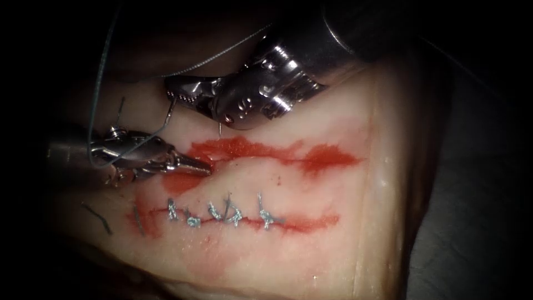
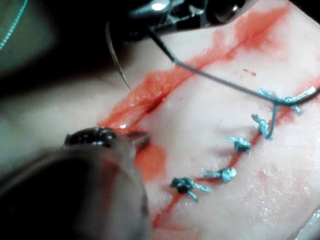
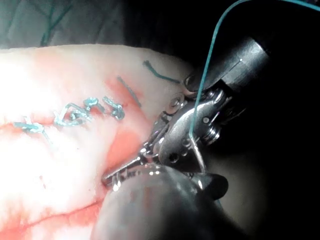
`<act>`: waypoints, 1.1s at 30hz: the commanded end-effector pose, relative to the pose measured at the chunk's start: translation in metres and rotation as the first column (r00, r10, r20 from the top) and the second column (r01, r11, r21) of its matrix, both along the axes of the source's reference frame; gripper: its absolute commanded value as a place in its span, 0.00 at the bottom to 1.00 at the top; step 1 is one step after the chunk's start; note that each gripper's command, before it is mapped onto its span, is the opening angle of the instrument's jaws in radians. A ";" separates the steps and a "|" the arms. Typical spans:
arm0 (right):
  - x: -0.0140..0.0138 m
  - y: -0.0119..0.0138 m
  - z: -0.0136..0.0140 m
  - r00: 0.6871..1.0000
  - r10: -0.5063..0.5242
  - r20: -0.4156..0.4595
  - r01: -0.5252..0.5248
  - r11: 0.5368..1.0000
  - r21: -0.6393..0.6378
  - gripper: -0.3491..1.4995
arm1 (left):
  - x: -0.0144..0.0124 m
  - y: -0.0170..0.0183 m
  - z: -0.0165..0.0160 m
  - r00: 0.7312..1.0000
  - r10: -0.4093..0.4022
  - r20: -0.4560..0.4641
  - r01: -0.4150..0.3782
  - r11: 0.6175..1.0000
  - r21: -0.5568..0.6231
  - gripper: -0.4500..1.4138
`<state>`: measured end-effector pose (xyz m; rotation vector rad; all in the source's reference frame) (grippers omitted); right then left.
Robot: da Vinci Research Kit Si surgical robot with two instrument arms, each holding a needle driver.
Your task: Wound Closure
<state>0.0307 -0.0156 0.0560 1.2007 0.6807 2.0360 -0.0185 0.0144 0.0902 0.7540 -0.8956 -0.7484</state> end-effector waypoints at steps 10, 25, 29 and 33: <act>0.0012 0.0000 0.0006 1.000 -0.021 0.023 0.021 1.000 -0.018 0.00 | -0.0006 0.0001 0.0004 1.000 0.000 0.000 0.000 1.000 -0.001 0.00; 0.0014 -0.0008 0.0014 0.997 -0.054 0.057 0.056 0.998 -0.026 0.00 | -0.0006 0.0000 0.0004 1.000 0.000 0.000 0.000 1.000 -0.001 0.00; 0.0015 -0.0012 0.0017 0.994 -0.078 0.076 0.081 0.996 -0.036 0.00 | -0.0006 0.0000 0.0004 1.000 0.000 0.000 0.000 1.000 -0.001 0.00; 0.0017 -0.0018 0.0021 0.986 -0.122 0.114 0.130 0.990 -0.064 0.00 | -0.0005 0.0000 0.0004 1.000 0.000 0.001 0.000 1.000 -0.001 0.00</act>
